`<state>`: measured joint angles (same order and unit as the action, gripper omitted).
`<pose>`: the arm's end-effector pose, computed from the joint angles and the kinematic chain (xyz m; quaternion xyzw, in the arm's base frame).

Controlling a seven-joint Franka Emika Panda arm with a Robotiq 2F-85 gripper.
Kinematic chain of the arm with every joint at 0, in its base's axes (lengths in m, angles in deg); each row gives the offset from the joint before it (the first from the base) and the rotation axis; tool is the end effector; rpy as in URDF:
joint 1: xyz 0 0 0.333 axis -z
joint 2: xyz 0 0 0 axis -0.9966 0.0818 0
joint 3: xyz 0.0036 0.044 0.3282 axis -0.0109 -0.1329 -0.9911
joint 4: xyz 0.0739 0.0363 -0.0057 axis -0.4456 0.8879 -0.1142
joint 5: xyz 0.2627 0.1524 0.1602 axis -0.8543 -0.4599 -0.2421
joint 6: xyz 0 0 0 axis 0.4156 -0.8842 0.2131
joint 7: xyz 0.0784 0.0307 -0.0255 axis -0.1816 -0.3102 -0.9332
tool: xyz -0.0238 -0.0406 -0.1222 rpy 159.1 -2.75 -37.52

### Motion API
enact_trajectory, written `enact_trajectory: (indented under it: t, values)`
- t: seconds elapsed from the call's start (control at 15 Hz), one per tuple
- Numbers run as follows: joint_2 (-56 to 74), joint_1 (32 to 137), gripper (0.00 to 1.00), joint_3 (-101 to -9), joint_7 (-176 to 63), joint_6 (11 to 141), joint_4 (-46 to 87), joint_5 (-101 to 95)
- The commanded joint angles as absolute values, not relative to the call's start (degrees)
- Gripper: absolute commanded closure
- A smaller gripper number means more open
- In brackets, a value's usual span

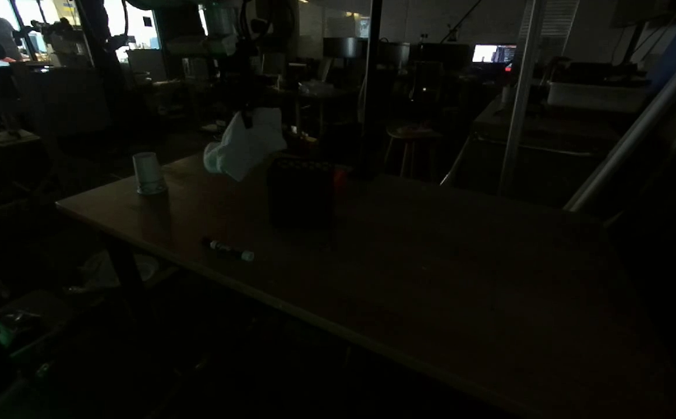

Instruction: Pick up the cloth and put it in the box

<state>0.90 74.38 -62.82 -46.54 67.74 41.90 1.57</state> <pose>0.5368 0.1338 0.4149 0.9976 0.0369 0.0446 0.0389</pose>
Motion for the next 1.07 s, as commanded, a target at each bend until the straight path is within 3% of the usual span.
enact_trajectory:
  t: [0.0,1.0]
  values:
    - [-4.65,76.63,0.97,-61.22,-43.87,65.98,43.06,8.90]
    - [7.57,82.33,0.97,-58.83,-46.96,65.70,36.53,15.93]
